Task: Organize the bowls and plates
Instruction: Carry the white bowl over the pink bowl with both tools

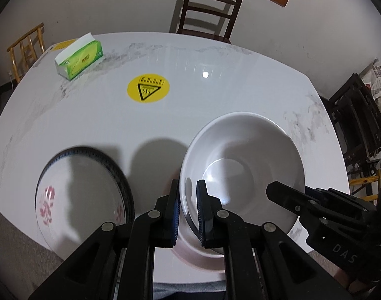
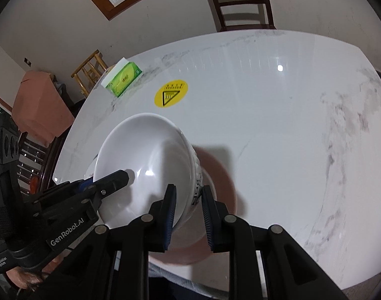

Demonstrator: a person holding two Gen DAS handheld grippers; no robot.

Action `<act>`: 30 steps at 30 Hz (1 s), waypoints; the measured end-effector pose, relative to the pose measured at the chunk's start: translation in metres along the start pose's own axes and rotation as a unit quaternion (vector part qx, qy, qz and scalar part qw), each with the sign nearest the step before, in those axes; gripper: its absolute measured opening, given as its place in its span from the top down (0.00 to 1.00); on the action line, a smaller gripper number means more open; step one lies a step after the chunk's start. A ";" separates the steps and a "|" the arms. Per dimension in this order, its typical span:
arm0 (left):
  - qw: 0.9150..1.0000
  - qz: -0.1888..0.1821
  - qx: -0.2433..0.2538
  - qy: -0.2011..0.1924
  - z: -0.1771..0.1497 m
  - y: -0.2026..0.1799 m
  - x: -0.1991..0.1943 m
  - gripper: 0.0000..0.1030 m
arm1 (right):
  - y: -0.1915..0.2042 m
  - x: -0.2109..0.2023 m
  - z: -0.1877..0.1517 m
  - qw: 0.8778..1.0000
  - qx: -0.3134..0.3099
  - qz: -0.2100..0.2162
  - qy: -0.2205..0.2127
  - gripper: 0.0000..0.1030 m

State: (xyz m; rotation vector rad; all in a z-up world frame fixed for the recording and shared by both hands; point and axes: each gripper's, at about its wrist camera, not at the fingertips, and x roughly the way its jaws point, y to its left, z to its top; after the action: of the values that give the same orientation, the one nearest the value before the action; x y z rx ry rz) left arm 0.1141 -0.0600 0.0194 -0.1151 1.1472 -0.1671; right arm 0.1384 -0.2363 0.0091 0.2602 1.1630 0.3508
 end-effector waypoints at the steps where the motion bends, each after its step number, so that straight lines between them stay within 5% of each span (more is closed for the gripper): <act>1: 1.000 0.000 0.000 0.002 -0.003 0.000 0.000 0.91 | -0.001 0.001 -0.004 1.000 0.003 0.002 0.002 0.79; 30: 1.000 0.001 -0.009 0.022 -0.026 0.004 0.013 0.91 | -0.003 0.012 -0.023 1.000 0.016 0.001 0.022 0.79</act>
State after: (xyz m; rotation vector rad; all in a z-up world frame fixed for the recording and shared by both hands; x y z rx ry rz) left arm 0.0961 -0.0592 -0.0034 -0.1278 1.1931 -0.1587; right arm 0.1221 -0.2340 -0.0113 0.2822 1.2118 0.3420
